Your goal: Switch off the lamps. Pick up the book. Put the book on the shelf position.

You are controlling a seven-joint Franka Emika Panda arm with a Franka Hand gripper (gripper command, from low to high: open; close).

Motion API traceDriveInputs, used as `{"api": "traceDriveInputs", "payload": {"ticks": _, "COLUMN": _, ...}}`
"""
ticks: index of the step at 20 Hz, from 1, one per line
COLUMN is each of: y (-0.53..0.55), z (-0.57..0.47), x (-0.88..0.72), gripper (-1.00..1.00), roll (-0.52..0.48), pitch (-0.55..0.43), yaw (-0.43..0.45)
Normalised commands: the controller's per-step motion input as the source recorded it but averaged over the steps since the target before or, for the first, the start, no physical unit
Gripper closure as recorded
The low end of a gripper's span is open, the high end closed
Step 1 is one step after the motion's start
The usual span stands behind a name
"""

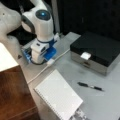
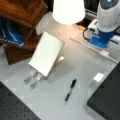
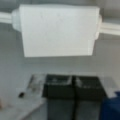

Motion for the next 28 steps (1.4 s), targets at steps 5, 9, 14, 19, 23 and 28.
{"api": "traceDriveInputs", "payload": {"ticks": 5, "y": 0.08, "z": -0.29, "x": -0.64, "gripper": 1.0, "roll": 0.05, "pitch": -0.429, "yaw": -0.129}}
{"api": "traceDriveInputs", "payload": {"ticks": 9, "y": 0.12, "z": -0.35, "x": -0.61, "gripper": 1.0, "roll": 0.036, "pitch": -0.475, "yaw": -0.159}}
{"api": "traceDriveInputs", "payload": {"ticks": 14, "y": 0.12, "z": -0.42, "x": -0.57, "gripper": 1.0, "roll": 0.035, "pitch": -0.495, "yaw": -0.175}}
{"api": "traceDriveInputs", "payload": {"ticks": 19, "y": 0.05, "z": -0.4, "x": -0.59, "gripper": 1.0, "roll": 0.041, "pitch": -0.486, "yaw": -0.147}}
{"api": "traceDriveInputs", "payload": {"ticks": 23, "y": 0.02, "z": -0.42, "x": -0.61, "gripper": 1.0, "roll": 0.042, "pitch": -0.493, "yaw": -0.162}}
{"api": "traceDriveInputs", "payload": {"ticks": 28, "y": 0.01, "z": -0.46, "x": -0.71, "gripper": 1.0, "roll": -0.017, "pitch": -0.467, "yaw": -0.153}}
